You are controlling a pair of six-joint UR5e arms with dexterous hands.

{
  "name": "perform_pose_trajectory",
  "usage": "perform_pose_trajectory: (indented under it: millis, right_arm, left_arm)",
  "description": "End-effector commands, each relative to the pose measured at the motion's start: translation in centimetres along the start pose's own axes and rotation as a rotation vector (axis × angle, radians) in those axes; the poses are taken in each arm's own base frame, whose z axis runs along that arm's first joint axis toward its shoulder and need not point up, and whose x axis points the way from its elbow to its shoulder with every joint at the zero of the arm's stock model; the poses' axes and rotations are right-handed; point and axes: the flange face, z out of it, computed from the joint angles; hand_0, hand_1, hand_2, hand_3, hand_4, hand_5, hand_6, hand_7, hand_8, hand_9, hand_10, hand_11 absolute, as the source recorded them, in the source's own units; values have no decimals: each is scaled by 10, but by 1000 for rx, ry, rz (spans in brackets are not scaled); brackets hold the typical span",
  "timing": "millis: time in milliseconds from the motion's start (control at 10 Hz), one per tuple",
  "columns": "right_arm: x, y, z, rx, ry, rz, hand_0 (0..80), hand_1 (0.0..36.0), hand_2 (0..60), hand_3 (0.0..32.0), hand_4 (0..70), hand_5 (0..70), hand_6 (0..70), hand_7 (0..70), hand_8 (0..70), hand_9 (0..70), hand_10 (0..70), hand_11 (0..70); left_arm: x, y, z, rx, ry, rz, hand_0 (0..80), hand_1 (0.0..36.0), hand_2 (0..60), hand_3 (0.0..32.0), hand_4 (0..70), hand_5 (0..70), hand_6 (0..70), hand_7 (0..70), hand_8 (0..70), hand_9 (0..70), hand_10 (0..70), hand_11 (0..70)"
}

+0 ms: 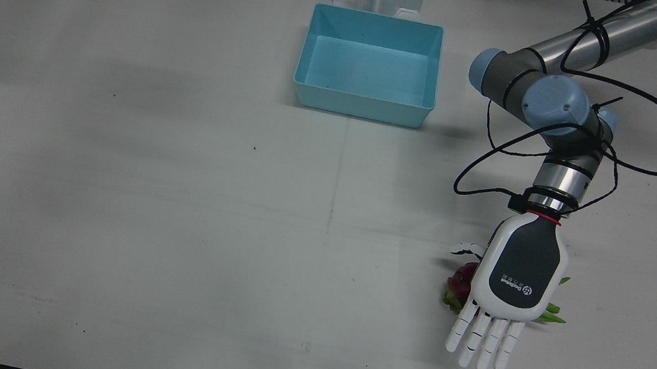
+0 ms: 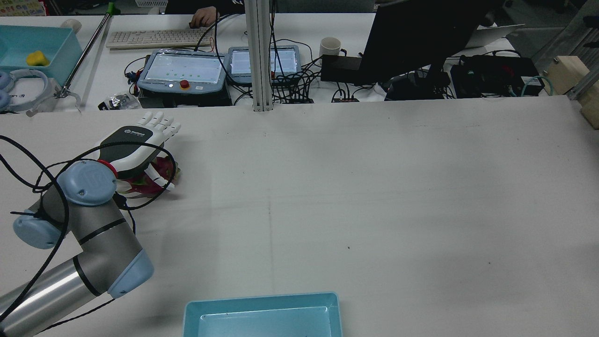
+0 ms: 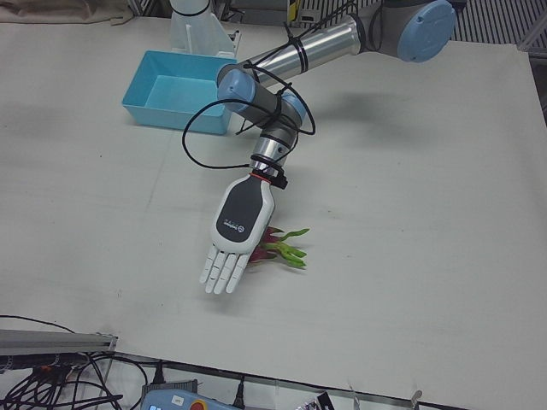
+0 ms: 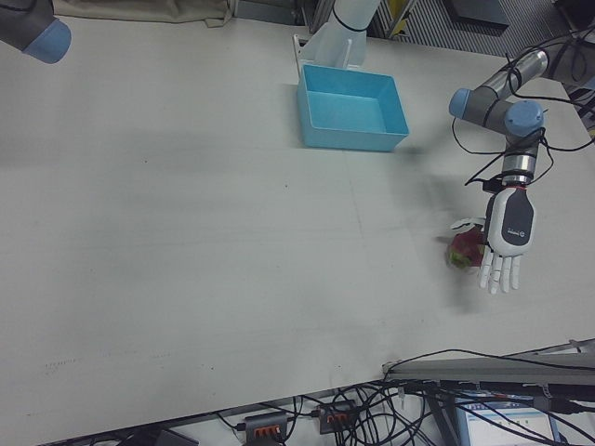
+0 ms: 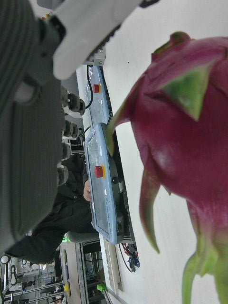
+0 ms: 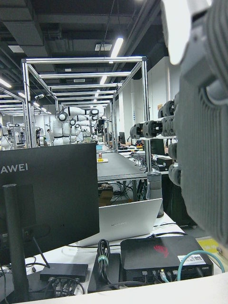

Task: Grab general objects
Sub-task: 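Tighten the left hand's grip on the pink dragon fruit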

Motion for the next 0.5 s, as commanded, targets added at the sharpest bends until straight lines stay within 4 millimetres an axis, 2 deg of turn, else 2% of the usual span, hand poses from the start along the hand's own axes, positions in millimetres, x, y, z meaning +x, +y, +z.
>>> perform_pose_trajectory:
  millis: [0, 100, 200, 400]
  right_arm:
    - [0, -1, 0, 1, 0, 0, 0, 0, 0, 0, 0, 0, 0, 0, 0, 0, 0, 0]
    - [0, 0, 0, 0, 0, 2, 0, 0, 0, 0, 0, 0, 0, 0, 0, 0, 0, 0]
    - [0, -1, 0, 1, 0, 1, 0, 0, 0, 0, 0, 0, 0, 0, 0, 0, 0, 0]
    - [0, 0, 0, 0, -1, 0, 0, 0, 0, 0, 0, 0, 0, 0, 0, 0, 0, 0]
  left_arm:
    - [-10, -1, 2, 3, -12, 37, 528, 275, 211, 26, 0, 2, 0, 61, 9, 0, 0, 0]
    - [-11, -1, 3, 3, -9, 59, 540, 290, 224, 20, 0, 6, 0, 64, 4, 0, 0, 0]
    - [-20, 2, 5, -1, -30, 79, 549, 298, 218, 0, 0, 5, 0, 67, 3, 0, 0, 0]
    - [-34, 8, 11, -6, -48, 89, 569, 314, 212, 14, 0, 5, 0, 67, 0, 0, 0, 0]
